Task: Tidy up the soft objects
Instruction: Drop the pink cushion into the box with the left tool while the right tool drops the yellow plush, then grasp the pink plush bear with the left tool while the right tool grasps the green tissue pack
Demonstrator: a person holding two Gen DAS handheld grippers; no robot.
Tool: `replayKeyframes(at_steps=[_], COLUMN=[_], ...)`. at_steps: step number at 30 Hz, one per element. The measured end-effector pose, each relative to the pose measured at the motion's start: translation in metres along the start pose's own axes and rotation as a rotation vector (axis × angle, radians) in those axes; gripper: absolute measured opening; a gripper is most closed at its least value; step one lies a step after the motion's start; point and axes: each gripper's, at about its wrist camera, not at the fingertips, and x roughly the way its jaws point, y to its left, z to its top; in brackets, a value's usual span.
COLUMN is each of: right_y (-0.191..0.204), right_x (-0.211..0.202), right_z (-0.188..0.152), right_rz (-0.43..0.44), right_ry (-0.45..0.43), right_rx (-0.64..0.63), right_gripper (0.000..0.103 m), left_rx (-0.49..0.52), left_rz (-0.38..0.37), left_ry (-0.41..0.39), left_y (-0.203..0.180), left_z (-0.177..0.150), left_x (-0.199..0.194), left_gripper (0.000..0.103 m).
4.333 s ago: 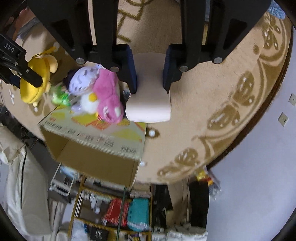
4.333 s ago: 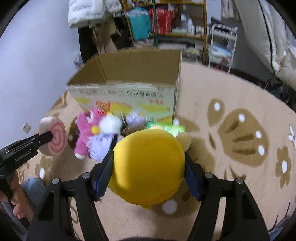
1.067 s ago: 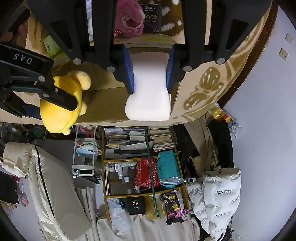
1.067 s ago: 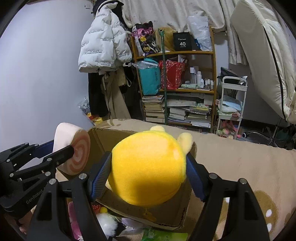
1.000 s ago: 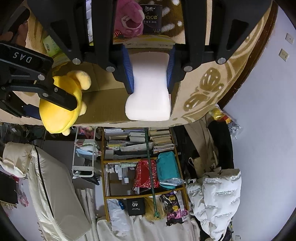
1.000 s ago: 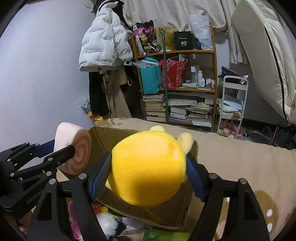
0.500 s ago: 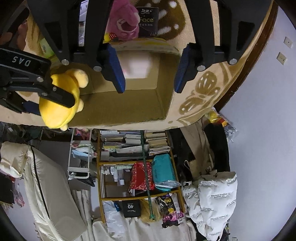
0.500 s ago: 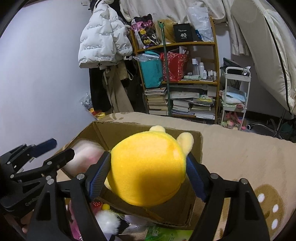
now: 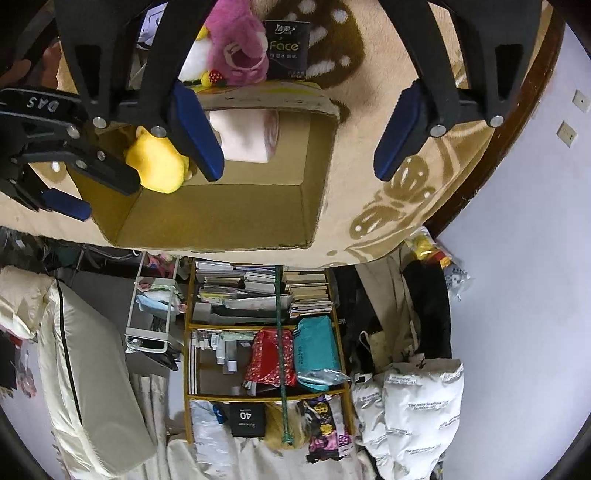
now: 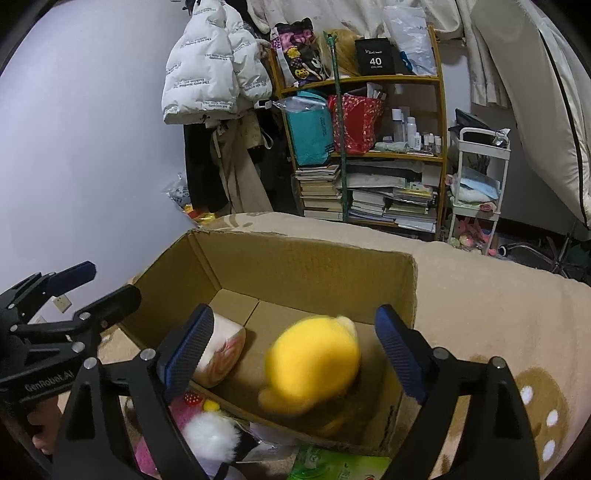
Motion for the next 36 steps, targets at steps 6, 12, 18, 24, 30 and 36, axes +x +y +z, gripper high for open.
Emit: replayKeyframes(at_steps=[6,12,18,24,30,36], right_y=[-0.001,0.003,0.009,0.014,0.017,0.020], right_x=[-0.015,-0.032,-0.054,-0.071,-0.084,-0.088], right_z=[0.002,-0.002,-0.009,-0.015,-0.023,-0.034], right_rz=[-0.010,-0.032,-0.053,-0.057,-0.055,-0.060], right_ry=[-0.029,-0.032,-0.035,-0.013,0.010,0.050], right_rx=[0.017,0.016,0.001,-0.007,0.001,0.010], right_gripper=[0.103,0.103,0.103,0.103,0.103,0.103], left_rx=[-0.014,-0.008,-0.033,-0.043,-0.058,-0.040], left_rz=[-0.001,0.003,-0.020,-0.013,-0.021,-0.015], left_ry=[0.013,0.026,0.054,0.077,0.119,0.146], left_y=[0.007,0.008,0.007,0.010,0.016,0.015], left_z=[-0.007,-0.017,-0.026,-0.031,-0.042,-0.050], left_x=[-0.009,-0.027,-0.043,-0.057,-0.071,-0.079], left_gripper=[0.090,0.092,0.096,0.096,0.096,0.096])
